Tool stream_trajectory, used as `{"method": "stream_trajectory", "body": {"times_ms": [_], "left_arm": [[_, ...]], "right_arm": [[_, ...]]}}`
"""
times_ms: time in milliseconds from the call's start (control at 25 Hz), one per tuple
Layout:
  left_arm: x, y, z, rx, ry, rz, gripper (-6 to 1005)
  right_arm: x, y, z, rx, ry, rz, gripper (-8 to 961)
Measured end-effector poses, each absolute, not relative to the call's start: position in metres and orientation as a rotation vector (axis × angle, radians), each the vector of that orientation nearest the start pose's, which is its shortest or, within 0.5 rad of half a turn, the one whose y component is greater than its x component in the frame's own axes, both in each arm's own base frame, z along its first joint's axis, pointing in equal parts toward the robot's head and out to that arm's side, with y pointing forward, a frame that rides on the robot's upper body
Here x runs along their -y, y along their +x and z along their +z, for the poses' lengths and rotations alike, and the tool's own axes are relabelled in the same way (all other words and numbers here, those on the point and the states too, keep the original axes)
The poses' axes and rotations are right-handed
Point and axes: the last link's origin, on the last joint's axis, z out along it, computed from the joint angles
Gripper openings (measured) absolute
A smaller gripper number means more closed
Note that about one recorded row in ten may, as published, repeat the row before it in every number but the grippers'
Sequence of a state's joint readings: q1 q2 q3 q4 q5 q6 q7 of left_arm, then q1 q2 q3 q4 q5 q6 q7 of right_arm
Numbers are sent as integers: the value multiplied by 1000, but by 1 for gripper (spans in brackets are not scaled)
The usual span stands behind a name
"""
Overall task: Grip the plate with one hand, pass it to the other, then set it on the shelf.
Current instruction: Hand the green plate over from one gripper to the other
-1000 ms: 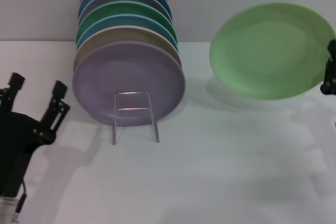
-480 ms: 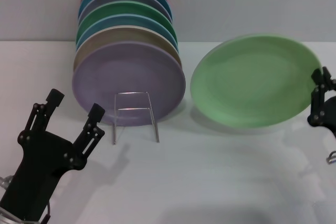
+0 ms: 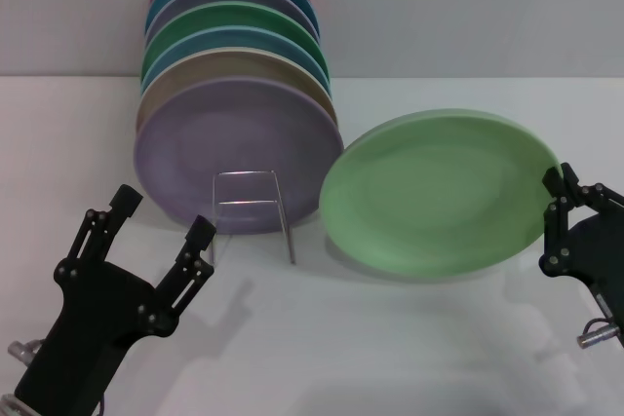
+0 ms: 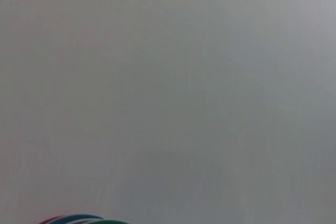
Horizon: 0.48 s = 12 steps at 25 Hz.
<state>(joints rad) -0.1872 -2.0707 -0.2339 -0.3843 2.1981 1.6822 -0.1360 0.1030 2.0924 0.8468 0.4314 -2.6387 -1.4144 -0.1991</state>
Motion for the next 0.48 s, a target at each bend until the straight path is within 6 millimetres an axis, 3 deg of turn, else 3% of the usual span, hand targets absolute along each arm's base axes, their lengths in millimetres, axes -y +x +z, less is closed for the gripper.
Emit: {"method": "stream_trajectory", "body": {"times_ms": [240,480], "left_arm": [[-198,-264,-63,353,-1820,-1185,849],[-199,-266,-69,373,-1845,-1144,849]], "right_arm": [[-226,284,-55,-143,-1683,726,19],[-205,270,-69,-137,-1666,705,19]]}}
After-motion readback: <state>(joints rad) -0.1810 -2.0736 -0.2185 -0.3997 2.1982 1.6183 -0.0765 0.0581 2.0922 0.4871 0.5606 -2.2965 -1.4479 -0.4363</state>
